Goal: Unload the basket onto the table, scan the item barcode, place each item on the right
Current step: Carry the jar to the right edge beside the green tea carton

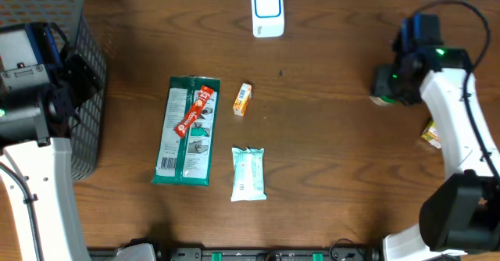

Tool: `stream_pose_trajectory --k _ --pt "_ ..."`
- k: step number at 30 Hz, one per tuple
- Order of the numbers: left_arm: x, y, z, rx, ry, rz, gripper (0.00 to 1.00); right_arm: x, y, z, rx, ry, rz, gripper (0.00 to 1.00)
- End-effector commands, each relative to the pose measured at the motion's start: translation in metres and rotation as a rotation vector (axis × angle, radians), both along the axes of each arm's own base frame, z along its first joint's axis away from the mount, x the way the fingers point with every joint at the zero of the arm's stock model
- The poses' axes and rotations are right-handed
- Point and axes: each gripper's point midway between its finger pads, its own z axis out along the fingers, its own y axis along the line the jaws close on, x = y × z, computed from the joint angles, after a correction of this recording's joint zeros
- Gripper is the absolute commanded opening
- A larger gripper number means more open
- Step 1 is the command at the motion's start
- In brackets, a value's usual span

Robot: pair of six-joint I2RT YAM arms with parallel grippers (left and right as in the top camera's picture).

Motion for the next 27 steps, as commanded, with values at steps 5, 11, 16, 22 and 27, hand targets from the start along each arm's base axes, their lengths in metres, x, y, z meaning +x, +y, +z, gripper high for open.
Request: stream_pose_trajectory --k 5,11,16,22,27 --pt "0.0 0.003 0.002 0.015 0.003 0.004 0.88 -0.021 -0.053 -0.042 0.018 0.027 -0.16 0.01" --pt "0.0 0.003 0.002 0.015 0.003 0.004 0.88 -0.025 -0.079 -0.069 0.01 -0.019 -0.23 0.01" --pt "0.0 0.003 0.002 0.015 0.003 0.004 0.88 -0.035 -0.1 -0.087 -0.017 -0.036 -0.3 0.01" --pt "0.0 0.003 0.002 0.015 0.003 0.005 0.88 -0.055 -0.131 -0.093 -0.059 -0.018 -0.446 0.01" --pt "0.0 0.003 0.002 0.015 0.003 0.005 0.88 -0.054 -0.133 -0.093 -0.024 -0.032 -0.471 0.39"
